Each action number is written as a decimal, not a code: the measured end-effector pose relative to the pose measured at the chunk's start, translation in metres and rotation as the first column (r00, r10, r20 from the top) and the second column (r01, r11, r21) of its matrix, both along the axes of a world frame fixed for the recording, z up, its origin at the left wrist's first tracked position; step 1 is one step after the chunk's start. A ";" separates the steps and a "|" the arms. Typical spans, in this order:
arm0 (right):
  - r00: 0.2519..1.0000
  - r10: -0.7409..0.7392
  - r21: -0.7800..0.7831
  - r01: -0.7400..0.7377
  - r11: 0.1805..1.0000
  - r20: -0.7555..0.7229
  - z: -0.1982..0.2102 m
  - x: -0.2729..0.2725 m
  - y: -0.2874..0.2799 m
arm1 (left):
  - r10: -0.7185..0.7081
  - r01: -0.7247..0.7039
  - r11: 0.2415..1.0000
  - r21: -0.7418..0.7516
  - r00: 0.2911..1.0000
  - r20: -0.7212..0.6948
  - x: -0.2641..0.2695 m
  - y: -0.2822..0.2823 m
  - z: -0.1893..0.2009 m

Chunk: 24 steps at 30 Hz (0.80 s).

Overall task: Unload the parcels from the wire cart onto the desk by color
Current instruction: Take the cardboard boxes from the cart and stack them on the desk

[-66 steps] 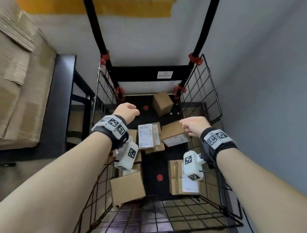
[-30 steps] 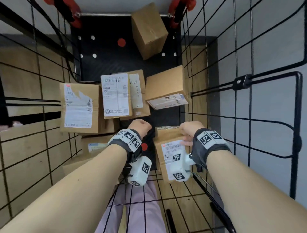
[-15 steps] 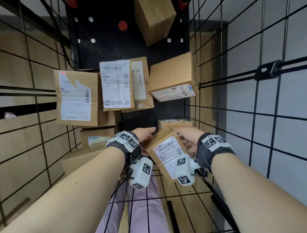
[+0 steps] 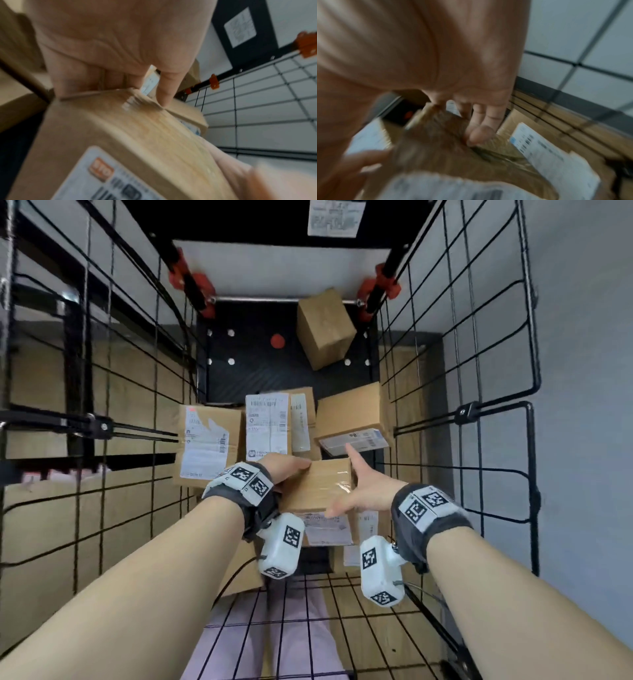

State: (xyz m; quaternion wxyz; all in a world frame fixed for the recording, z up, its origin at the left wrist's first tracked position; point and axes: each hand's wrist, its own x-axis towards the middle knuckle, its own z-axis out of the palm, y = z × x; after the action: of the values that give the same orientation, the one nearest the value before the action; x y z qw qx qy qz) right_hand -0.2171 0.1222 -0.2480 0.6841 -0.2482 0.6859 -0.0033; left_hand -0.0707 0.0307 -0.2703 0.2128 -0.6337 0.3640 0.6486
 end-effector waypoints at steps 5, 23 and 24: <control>0.988 -0.034 -0.237 -0.003 0.972 -0.150 0.061 0.007 -0.020 | 0.052 -0.060 0.990 -0.127 0.997 -0.061 0.006 -0.020 0.070; 0.710 -0.628 -0.612 0.660 0.436 0.318 0.318 0.139 -0.105 | 0.248 -0.469 0.784 -0.407 0.837 -0.488 0.181 -0.063 0.340; 0.700 -0.620 -0.614 0.674 0.410 0.354 0.330 0.155 -0.105 | 0.252 -0.488 0.769 -0.413 0.825 -0.506 0.198 -0.061 0.349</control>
State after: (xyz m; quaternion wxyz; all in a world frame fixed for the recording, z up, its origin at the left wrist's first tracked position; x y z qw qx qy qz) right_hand -0.0620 0.0175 0.0822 0.5020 -0.2049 0.6458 -0.5376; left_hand 0.1271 -0.0304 0.0784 -0.1883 -0.5718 0.4283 0.6739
